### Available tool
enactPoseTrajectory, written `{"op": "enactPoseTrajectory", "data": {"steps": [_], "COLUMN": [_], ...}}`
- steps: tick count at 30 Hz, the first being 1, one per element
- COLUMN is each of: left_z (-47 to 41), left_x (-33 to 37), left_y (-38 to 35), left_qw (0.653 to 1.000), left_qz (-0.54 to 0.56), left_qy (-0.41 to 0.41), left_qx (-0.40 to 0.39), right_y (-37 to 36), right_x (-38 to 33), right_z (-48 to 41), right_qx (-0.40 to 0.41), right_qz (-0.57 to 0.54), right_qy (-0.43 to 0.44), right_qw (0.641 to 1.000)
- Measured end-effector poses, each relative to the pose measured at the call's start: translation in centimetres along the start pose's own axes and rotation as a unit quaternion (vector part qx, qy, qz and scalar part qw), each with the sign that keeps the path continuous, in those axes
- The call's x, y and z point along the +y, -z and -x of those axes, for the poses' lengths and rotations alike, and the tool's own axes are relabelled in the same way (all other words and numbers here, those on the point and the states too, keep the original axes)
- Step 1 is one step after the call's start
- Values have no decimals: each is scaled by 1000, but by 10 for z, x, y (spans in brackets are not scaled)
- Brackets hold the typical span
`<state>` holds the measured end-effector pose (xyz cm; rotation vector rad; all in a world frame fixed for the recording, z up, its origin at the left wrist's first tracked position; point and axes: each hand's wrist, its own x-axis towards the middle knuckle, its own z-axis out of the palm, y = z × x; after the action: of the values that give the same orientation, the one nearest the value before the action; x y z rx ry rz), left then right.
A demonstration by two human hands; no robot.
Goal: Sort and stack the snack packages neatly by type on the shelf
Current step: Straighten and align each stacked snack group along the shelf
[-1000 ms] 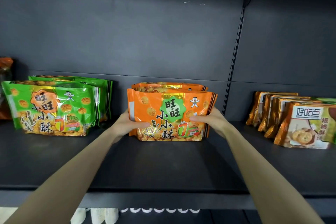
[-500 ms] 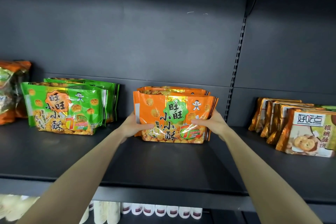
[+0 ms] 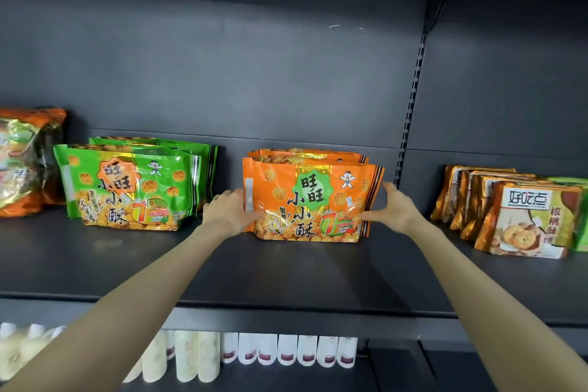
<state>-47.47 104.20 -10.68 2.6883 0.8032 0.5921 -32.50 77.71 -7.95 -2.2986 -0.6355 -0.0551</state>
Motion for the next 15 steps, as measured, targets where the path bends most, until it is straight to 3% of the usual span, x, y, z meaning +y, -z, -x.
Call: {"op": "enactPoseTrajectory", "data": {"steps": [8, 15], "left_z": [30, 72], "left_x": [-18, -90], "left_y": [52, 107], "left_qw": [988, 978], "left_qz": [-114, -141], "left_qy": [-96, -140], "left_qx": [49, 58], "right_y": [6, -54], "right_x": [-35, -117], "right_z": [46, 90], "right_qx": [36, 19], "right_qz": [119, 145], "right_qy": [21, 59], "right_qw": [992, 987]}}
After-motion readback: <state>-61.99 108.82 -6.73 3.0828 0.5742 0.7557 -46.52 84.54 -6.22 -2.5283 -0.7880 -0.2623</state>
